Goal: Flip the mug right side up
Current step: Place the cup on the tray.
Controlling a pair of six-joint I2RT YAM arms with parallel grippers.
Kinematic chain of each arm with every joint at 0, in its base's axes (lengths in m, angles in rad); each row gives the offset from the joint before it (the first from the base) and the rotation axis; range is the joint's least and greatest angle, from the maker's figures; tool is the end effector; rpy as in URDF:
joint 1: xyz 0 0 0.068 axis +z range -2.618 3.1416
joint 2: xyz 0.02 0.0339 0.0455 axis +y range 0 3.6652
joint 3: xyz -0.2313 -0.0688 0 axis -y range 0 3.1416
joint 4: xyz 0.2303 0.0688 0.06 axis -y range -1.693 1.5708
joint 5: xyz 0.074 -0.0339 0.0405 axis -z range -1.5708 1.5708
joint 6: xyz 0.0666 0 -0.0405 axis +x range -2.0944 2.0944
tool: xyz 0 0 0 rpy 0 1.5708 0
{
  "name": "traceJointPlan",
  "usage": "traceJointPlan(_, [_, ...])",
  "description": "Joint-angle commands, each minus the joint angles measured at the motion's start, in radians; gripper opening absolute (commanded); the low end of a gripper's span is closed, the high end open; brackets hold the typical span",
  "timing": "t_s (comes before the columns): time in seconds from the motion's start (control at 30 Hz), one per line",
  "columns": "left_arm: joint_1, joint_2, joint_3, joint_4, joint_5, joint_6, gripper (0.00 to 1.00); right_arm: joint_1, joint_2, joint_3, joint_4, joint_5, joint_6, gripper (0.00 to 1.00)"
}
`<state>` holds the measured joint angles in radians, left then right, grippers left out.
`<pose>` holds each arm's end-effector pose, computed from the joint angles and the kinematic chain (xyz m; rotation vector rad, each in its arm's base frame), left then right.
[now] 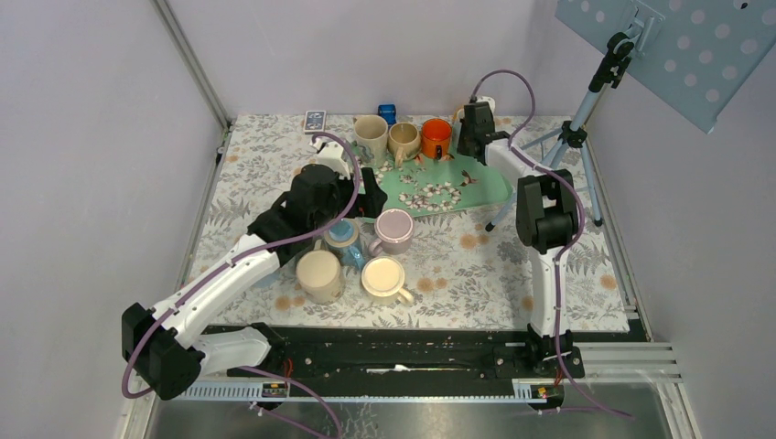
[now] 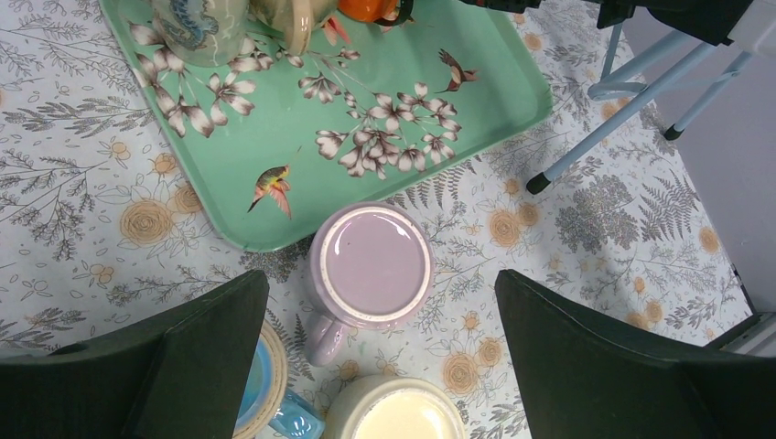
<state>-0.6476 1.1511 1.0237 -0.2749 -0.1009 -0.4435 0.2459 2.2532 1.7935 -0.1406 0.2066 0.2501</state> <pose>0.2360 -0.1701 0.3001 0.1388 2.0175 -0.6062 0.5016 0.1118 0.1660 0.1223 2.1538 0.0623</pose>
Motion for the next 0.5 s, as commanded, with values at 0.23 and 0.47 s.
traceJointPlan(0.23, [0.008, -0.017, -0.002, 0.055, 0.021, -0.004, 0.99, -0.005, 0.002, 0.136, 0.041, -0.015, -0.041, 0.25])
traceJointPlan(0.47, [0.01, -0.019, -0.003, 0.057, 0.029, -0.006, 0.99, -0.005, -0.009, 0.154, -0.002, 0.003, -0.036, 0.52])
